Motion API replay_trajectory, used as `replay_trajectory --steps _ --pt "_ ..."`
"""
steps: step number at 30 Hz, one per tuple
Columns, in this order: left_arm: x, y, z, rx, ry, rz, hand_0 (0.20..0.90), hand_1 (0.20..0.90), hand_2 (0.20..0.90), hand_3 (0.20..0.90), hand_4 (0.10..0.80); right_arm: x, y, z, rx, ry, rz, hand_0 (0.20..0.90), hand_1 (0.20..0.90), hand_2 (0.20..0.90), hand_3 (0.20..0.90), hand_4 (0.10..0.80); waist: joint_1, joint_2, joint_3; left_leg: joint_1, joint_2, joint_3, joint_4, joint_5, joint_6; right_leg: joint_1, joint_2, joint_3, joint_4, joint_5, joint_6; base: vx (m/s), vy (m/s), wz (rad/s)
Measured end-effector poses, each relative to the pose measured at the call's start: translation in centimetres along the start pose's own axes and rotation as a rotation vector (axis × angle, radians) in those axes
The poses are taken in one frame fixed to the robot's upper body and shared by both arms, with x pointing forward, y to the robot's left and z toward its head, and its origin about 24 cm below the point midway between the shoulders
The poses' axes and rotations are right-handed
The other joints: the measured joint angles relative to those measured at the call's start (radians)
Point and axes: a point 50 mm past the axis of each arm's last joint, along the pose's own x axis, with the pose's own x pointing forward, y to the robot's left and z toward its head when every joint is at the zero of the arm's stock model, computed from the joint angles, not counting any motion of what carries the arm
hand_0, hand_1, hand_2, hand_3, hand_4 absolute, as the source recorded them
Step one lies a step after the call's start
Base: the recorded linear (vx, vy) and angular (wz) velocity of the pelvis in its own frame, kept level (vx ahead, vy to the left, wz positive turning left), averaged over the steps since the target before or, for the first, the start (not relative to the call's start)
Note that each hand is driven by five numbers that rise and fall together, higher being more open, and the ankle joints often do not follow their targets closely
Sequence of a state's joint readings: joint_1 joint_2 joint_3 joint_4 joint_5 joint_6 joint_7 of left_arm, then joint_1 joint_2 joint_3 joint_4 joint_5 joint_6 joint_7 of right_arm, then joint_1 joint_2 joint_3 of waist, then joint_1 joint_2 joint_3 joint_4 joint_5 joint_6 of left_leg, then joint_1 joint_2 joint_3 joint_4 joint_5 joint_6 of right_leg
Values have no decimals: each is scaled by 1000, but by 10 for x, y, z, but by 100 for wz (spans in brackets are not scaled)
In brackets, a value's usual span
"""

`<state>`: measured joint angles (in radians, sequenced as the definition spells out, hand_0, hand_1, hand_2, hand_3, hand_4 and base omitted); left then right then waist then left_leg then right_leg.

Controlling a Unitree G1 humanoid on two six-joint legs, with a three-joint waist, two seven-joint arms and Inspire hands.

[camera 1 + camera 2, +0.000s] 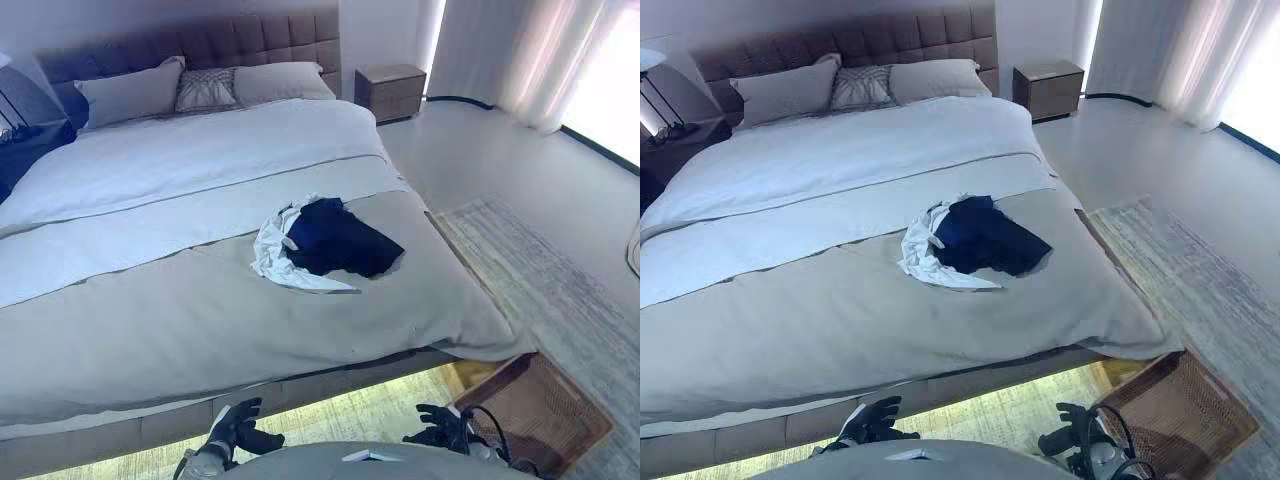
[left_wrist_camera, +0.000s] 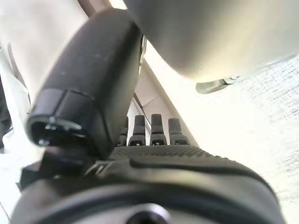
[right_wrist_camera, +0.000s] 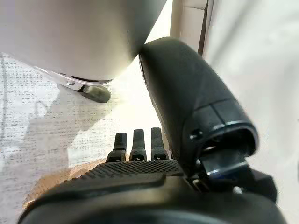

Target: Pick up the clothes from the bed and place them into the basket

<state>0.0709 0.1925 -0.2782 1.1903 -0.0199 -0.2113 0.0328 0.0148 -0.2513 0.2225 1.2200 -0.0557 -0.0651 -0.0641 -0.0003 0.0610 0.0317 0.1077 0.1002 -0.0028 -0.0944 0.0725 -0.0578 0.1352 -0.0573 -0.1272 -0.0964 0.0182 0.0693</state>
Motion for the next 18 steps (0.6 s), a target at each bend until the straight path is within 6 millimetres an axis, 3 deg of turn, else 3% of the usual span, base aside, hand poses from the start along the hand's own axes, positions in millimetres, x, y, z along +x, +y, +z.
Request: replay_trajectory --steps 18 --pt "2 2 6 -10 -5 1 900 900 900 900 800 1 -2 5 -4 -13 -20 900 900 900 900 800 0 -1 21 -7 0 -1 1 0 0 -7 1 -1 0 1 2 0 0 0"
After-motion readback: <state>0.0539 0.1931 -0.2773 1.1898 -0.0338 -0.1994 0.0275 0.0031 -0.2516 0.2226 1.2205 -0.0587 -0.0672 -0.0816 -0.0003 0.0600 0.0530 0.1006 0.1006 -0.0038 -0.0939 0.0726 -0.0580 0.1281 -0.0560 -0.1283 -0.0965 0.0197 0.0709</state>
